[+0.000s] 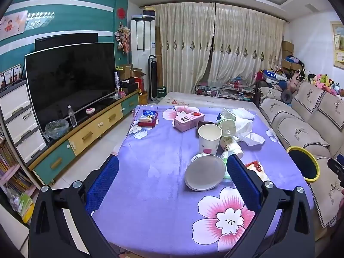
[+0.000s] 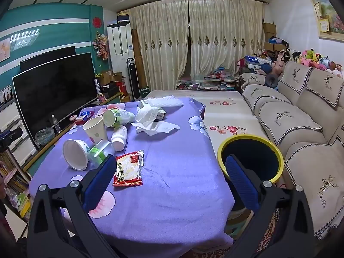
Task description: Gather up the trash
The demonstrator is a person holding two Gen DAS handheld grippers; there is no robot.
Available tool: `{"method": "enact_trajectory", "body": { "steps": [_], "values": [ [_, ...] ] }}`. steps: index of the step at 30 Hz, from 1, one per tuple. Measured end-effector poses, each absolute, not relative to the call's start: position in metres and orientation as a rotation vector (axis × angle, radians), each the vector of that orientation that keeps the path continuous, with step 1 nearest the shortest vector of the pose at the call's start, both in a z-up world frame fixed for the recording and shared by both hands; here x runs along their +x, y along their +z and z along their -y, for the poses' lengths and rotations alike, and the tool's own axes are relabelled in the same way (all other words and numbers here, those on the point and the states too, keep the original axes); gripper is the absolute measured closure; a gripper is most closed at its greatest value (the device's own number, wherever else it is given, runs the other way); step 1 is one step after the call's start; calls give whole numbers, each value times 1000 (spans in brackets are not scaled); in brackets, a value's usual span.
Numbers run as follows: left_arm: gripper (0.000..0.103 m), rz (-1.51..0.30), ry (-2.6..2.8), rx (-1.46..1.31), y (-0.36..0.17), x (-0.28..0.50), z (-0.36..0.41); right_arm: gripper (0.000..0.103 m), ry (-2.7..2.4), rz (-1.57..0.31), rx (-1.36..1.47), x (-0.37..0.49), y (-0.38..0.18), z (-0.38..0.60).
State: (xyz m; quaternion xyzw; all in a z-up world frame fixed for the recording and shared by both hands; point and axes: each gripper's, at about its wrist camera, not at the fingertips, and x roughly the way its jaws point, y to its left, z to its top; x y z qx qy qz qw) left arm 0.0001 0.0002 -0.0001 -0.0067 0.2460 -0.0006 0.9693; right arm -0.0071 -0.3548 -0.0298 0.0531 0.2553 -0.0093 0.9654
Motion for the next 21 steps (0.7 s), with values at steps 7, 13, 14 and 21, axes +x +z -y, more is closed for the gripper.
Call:
{"method": "enact_trajectory", "body": {
  "steps": [7, 13, 14, 21],
  "values": [
    [4, -507, -3, 2, -3, 4, 3, 6, -22, -519, 113, -5, -32, 354],
    [4, -502, -9, 5, -3, -4, 6, 6, -18, -524, 120, -3, -34, 355],
    [4, -502, -11, 7, -2, -5, 7, 6, -17, -524, 121, -4, -33, 355],
    [4, -505, -15, 8, -3, -3, 6, 6, -18, -522, 120, -3, -33, 355]
  ]
}}
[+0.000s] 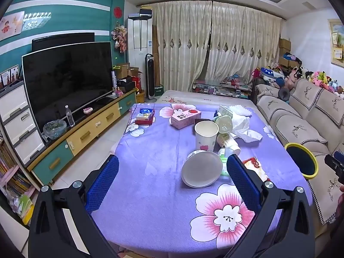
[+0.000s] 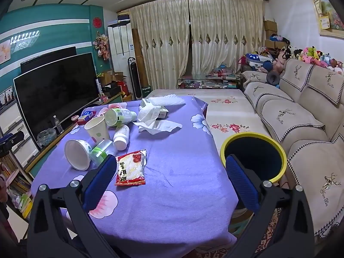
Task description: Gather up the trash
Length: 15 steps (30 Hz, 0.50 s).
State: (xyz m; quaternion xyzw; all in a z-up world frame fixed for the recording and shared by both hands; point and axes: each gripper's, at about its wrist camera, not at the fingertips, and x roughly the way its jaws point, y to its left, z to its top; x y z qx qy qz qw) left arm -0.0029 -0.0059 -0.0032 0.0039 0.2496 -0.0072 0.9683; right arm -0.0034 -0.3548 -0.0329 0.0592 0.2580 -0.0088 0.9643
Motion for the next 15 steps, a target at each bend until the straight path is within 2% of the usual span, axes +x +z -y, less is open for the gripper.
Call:
{"method": "enact_trajectory", "body": {
  "steps": [15],
  "values": [
    [4, -508, -14, 5, -4, -2, 6, 6, -19, -526, 122, -3, -34, 352]
  ]
}}
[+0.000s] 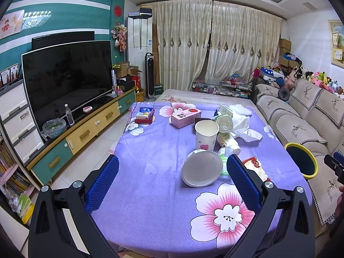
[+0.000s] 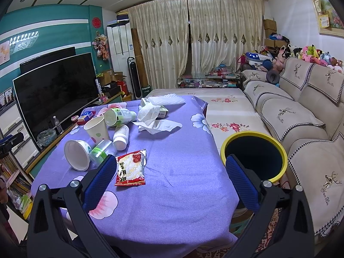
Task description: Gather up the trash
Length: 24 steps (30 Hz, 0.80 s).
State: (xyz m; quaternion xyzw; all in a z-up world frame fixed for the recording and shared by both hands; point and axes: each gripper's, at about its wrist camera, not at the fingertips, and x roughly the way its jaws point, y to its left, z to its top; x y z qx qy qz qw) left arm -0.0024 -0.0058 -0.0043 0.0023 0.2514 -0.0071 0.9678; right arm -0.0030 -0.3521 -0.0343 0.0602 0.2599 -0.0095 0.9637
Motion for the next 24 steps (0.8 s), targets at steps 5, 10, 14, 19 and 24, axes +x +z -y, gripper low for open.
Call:
{"method": "enact_trajectory", "body": {
  "steps": [5, 10, 14, 19, 24],
  "values": [
    [4, -510, -13, 5, -5, -3, 7, 6, -21, -527, 124, -2, -35, 351],
    [4, -515, -16, 7, -8, -4, 9, 6, -22, -528, 127, -2, -36, 351],
    [4, -523, -18, 5, -9, 0, 7, 6, -22, -528, 127, -2, -36, 352],
    [4, -523, -17, 5, -9, 0, 7, 6, -22, -528, 128, -2, -36, 352],
    [4, -525, -17, 4, -9, 0, 7, 6, -22, -529, 129, -1, -37, 352]
  ]
}}
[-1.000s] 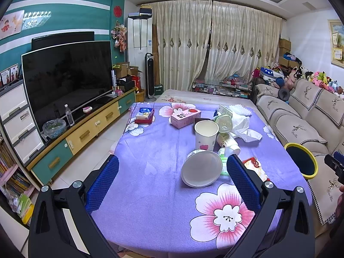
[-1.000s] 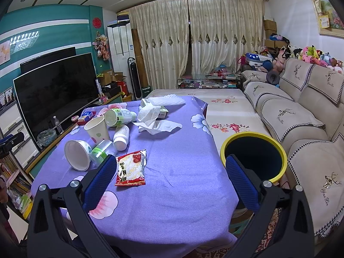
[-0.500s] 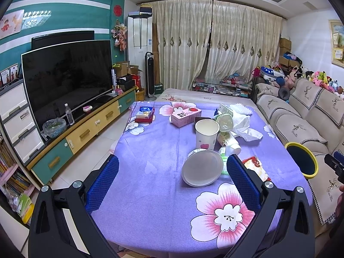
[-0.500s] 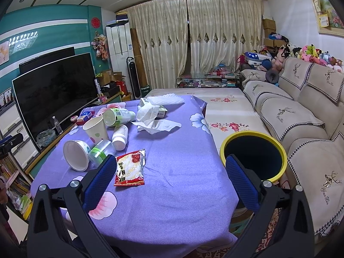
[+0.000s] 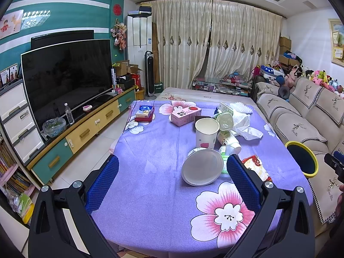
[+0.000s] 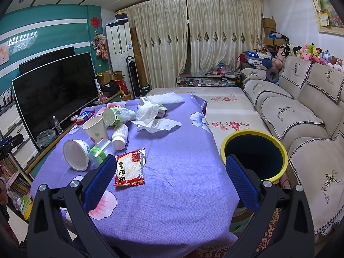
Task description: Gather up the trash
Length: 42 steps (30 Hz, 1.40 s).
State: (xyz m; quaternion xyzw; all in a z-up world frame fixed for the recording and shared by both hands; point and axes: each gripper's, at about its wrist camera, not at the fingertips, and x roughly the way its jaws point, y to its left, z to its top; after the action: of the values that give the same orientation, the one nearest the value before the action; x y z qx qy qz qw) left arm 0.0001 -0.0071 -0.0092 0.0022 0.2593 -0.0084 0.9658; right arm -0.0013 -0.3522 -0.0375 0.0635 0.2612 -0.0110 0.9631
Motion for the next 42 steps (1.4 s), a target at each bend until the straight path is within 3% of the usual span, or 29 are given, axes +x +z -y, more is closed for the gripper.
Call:
{"method": "enact_trajectory", "body": {
  "steps": [42],
  "values": [
    [4, -551, -17, -4, -19, 8, 7, 6, -3, -561, 128, 8, -44, 347]
  ]
}}
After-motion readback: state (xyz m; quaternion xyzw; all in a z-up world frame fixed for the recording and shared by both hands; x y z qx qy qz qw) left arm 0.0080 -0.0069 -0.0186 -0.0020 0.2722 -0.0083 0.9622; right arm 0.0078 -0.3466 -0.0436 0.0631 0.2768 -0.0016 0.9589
